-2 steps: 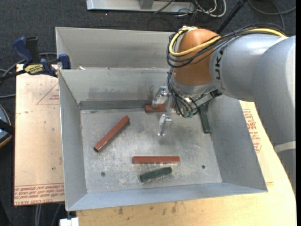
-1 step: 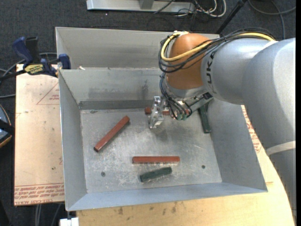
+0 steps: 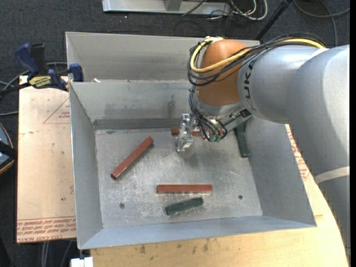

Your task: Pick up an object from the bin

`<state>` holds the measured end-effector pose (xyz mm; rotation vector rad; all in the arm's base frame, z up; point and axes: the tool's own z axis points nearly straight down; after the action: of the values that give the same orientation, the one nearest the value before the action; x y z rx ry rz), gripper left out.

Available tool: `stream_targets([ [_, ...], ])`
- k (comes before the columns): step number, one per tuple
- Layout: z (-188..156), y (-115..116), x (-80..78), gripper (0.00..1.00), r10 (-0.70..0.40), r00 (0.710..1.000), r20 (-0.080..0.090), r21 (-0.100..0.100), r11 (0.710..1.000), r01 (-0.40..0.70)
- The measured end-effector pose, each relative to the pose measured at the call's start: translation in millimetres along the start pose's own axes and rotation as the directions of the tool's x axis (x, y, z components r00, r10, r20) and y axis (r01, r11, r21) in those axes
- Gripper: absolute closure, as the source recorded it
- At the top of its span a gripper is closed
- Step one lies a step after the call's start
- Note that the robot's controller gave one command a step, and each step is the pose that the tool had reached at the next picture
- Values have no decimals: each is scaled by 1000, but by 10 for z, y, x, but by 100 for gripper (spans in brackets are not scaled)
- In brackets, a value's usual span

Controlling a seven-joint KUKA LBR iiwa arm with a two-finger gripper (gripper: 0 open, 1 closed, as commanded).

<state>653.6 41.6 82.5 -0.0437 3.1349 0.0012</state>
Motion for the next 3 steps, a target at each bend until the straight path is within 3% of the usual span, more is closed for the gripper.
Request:
stream_targets([
  [1, -6, 743, 83, 0, 45, 999, -3, -1, 999, -45],
  [2, -6, 740, 83, 0, 45, 999, -3, -1, 999, -45],
  [3, 32, 1153, 108, 0, -58, 998, 3, 1, 998, 58],
])
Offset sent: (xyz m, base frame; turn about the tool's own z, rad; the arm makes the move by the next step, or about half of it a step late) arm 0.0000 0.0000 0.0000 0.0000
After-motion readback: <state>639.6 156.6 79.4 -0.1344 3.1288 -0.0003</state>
